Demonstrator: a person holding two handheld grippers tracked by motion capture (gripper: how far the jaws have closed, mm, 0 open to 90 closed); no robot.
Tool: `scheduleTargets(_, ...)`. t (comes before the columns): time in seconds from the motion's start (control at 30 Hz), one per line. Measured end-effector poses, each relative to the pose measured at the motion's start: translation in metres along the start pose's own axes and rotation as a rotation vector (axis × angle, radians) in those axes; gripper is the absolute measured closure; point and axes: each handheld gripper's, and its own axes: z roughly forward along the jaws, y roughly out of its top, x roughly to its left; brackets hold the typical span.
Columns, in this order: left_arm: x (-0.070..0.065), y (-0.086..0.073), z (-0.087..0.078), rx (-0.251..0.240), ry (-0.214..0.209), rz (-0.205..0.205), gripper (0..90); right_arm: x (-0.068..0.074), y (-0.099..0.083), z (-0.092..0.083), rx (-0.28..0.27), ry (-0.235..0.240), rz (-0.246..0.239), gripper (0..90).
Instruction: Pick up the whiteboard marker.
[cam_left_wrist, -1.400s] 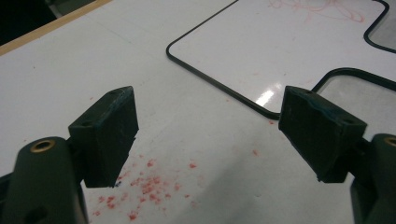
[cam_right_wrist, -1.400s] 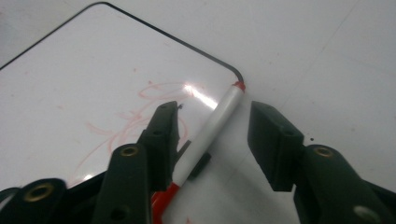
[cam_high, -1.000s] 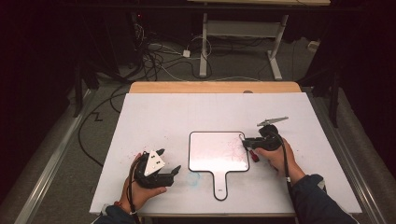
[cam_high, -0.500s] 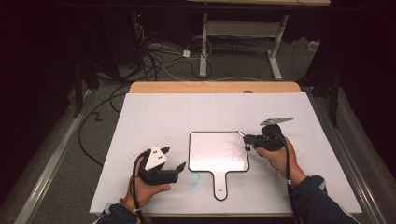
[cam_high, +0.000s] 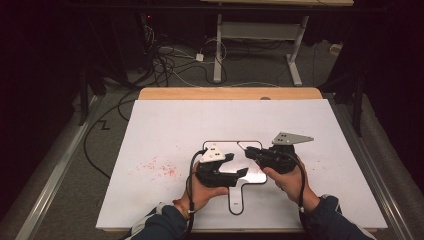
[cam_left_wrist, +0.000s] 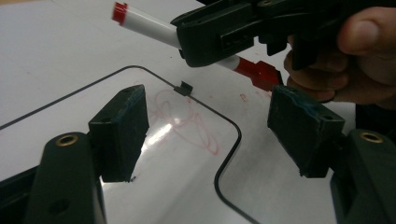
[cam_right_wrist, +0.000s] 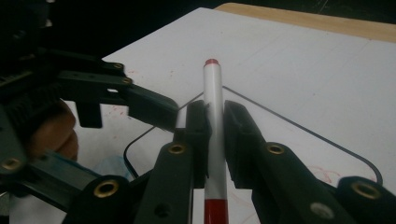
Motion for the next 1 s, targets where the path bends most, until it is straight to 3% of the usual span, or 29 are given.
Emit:
scheduleTargets(0.07, 0.0, 0.0, 0.003, 0.0, -0.002, -0.009, 30.2, 0.003, -0.001, -0.002, -0.024, 0.008, 0.002, 81.4)
scheduleTargets(0.2, 0.0, 0.002, 0.013, -0.005, -0.032, -0.073, 35.7, 0.006, -0.001, -0.004, -0.053, 0.005, -0.005, 81.4)
scheduleTargets(0.33, -0.002, 0.002, 0.016, -0.007, -0.053, -0.091, 40.0, 0.008, -0.003, -0.005, -0.07, 0.012, -0.006, 81.4)
scheduleTargets(0.47, -0.008, 0.0, 0.021, -0.016, -0.053, -0.069, 44.3, 0.008, -0.004, -0.004, -0.077, 0.0, -0.013, 81.3)
scheduleTargets(0.6, -0.008, -0.002, 0.022, -0.027, -0.038, -0.039, 55.5, 0.006, -0.004, -0.006, -0.086, 0.003, -0.002, 81.3)
scheduleTargets(0.67, -0.008, -0.004, 0.022, -0.034, -0.025, 0.005, 59.5, 0.007, -0.004, -0.006, -0.086, 0.0, -0.009, 81.3)
scheduleTargets(0.8, -0.008, -0.005, 0.022, -0.032, -0.014, 0.042, 70.7, 0.009, -0.004, -0.007, -0.092, 0.005, -0.012, 81.3)
scheduleTargets(1.0, -0.007, -0.006, 0.021, -0.018, -0.015, 0.055, 78.3, 0.009, -0.005, -0.008, -0.097, 0.007, -0.02, 80.8)
